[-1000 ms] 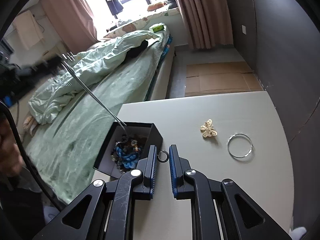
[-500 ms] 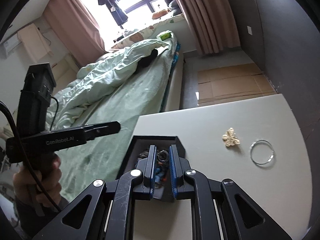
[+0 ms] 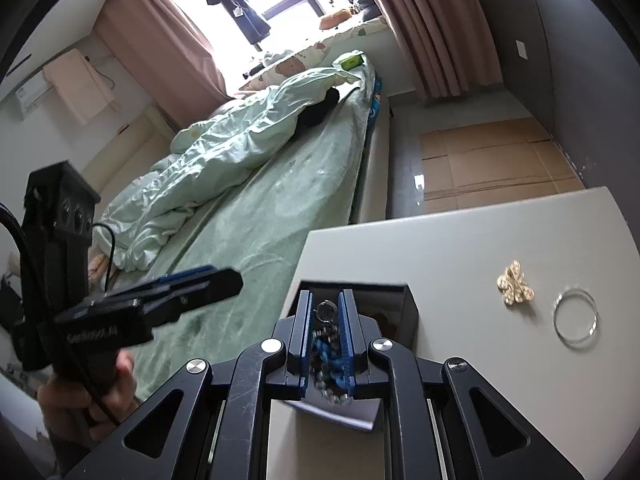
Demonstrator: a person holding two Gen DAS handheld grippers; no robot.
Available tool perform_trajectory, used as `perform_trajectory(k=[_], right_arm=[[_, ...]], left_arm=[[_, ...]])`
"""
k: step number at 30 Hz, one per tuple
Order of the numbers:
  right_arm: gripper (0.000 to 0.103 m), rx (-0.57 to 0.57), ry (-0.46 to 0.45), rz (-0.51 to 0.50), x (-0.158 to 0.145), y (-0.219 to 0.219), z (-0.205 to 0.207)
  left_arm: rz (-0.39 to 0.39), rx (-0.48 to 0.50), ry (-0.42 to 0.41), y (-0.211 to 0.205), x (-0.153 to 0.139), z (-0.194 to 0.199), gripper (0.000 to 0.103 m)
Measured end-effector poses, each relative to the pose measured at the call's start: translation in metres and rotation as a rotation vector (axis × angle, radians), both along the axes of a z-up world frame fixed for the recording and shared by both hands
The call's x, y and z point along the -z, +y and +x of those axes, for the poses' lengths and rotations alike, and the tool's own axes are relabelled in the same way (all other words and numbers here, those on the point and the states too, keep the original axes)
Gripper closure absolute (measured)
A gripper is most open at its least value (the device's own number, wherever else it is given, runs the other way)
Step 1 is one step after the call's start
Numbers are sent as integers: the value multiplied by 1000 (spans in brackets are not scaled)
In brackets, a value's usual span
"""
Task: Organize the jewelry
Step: 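Carry the chain and ring over the black box and open both grippers, then move the left gripper down around the gold butterfly brooch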
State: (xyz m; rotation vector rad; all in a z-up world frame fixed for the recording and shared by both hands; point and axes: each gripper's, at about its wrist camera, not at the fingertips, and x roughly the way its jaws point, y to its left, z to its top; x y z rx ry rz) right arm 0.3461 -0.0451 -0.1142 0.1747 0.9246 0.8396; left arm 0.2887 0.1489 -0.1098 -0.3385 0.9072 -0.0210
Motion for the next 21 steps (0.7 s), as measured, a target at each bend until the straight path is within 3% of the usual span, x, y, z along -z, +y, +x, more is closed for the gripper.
perform_trajectory(k=[1, 3, 21], right_arm=[[68, -1, 8, 1, 0, 1, 3], [49, 24, -2, -6, 0, -3, 2], [48, 124, 51, -31, -1, -79, 8]], left_arm=[[-2, -1, 0, 0, 0, 0, 33], [-3, 0, -3, 1, 0, 0, 33], [17, 101, -30, -43, -1, 16, 26]])
